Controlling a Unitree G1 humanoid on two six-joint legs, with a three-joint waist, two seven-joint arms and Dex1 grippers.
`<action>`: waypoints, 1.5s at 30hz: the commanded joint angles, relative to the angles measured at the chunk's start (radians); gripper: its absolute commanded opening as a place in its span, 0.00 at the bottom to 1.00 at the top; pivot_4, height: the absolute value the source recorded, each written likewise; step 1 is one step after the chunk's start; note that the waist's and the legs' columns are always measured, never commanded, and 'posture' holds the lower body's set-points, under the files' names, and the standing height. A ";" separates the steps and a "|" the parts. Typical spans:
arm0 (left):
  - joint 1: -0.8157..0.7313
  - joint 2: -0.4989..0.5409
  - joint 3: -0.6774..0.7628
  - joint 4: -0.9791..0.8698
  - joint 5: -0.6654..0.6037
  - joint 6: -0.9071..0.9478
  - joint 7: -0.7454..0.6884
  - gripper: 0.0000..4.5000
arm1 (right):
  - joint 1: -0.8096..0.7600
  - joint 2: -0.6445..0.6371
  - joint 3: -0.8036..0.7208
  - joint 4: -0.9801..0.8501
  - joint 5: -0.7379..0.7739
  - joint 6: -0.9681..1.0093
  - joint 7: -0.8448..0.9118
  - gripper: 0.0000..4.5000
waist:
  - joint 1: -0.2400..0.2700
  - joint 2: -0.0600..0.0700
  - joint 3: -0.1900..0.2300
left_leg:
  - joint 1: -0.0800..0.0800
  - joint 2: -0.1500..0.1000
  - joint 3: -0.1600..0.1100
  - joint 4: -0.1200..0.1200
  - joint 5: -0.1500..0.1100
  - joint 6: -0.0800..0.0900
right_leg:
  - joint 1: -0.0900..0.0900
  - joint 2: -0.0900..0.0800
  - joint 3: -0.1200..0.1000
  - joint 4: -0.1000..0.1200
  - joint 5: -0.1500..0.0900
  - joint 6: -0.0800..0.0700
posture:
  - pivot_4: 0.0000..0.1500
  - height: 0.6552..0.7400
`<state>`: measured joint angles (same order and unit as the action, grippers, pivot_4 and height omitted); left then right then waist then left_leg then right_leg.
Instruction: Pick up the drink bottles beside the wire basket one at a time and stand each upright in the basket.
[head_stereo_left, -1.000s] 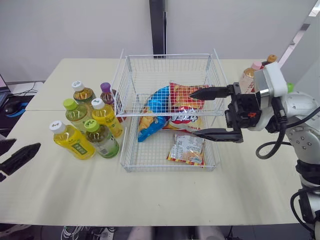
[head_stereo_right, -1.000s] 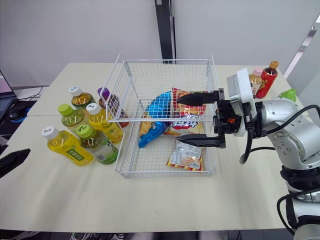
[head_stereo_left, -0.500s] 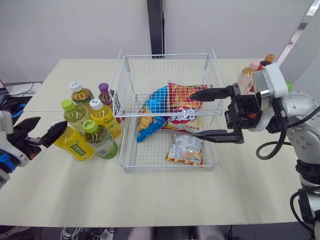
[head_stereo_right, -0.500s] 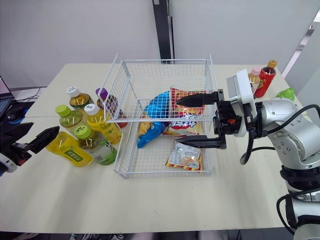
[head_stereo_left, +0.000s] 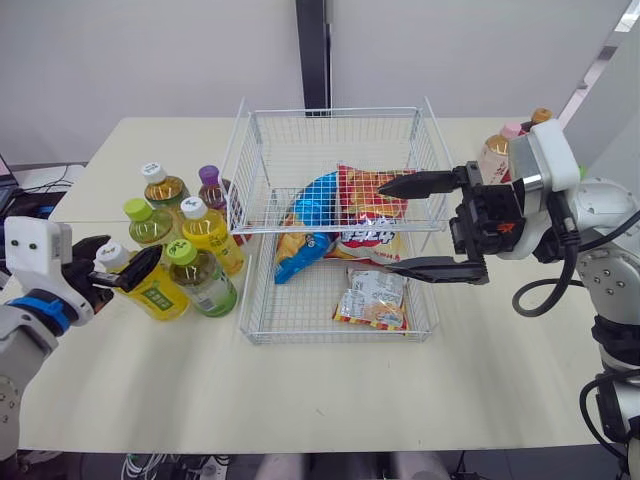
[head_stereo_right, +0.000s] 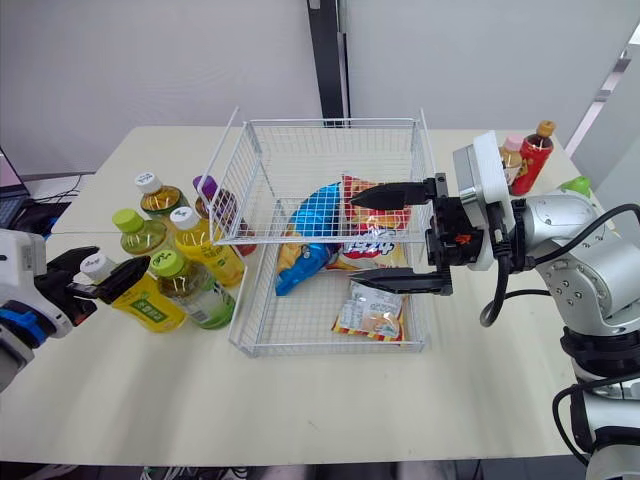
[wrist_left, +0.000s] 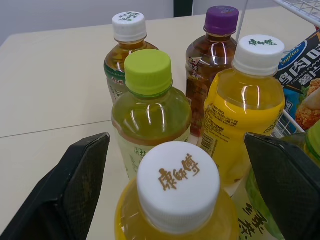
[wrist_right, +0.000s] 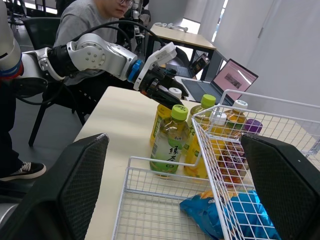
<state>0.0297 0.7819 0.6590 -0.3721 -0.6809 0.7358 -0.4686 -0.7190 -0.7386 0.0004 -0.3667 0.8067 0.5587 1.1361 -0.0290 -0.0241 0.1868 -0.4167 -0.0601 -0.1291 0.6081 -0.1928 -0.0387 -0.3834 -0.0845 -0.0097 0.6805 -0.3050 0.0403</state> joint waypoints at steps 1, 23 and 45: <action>-0.017 0.010 0.001 -0.004 0.012 -0.010 0.003 0.99 | -0.017 -0.010 -0.027 -0.017 0.001 0.000 0.002 1.00 | -0.001 0.000 0.000 | 0.000 0.000 0.000 0.000 0.000 0.000 | 0.000 0.000 0.000 0.000 0.000 0.000 | 1.00 1.00; 0.034 0.146 0.199 0.000 -0.135 0.109 -0.165 0.31 | -0.028 -0.026 -0.046 -0.003 -0.016 -0.012 0.006 1.00 | -0.003 -0.001 0.000 | 0.000 0.001 0.000 0.000 0.000 0.000 | -0.001 0.001 0.000 0.000 0.000 0.000 | 1.00 1.00; -1.540 0.318 -0.622 0.864 0.045 0.146 -0.499 0.31 | 0.176 -0.159 -0.305 -0.179 0.069 0.099 -0.202 1.00 | -0.001 -0.008 0.004 | -0.004 0.001 0.002 0.004 0.000 0.000 | -0.001 0.012 -0.001 0.001 0.003 0.004 | 1.00 1.00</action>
<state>-1.4451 1.0981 0.0544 0.4618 -0.6808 0.9198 -0.9254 -0.5445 -0.8846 -0.2608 -0.5104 0.8572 0.6622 0.9550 -0.0299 -0.0320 0.1913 -0.4218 -0.0590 -0.1258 0.6121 -0.1924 -0.0390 -0.3844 -0.0734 -0.0095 0.6814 -0.3021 0.0451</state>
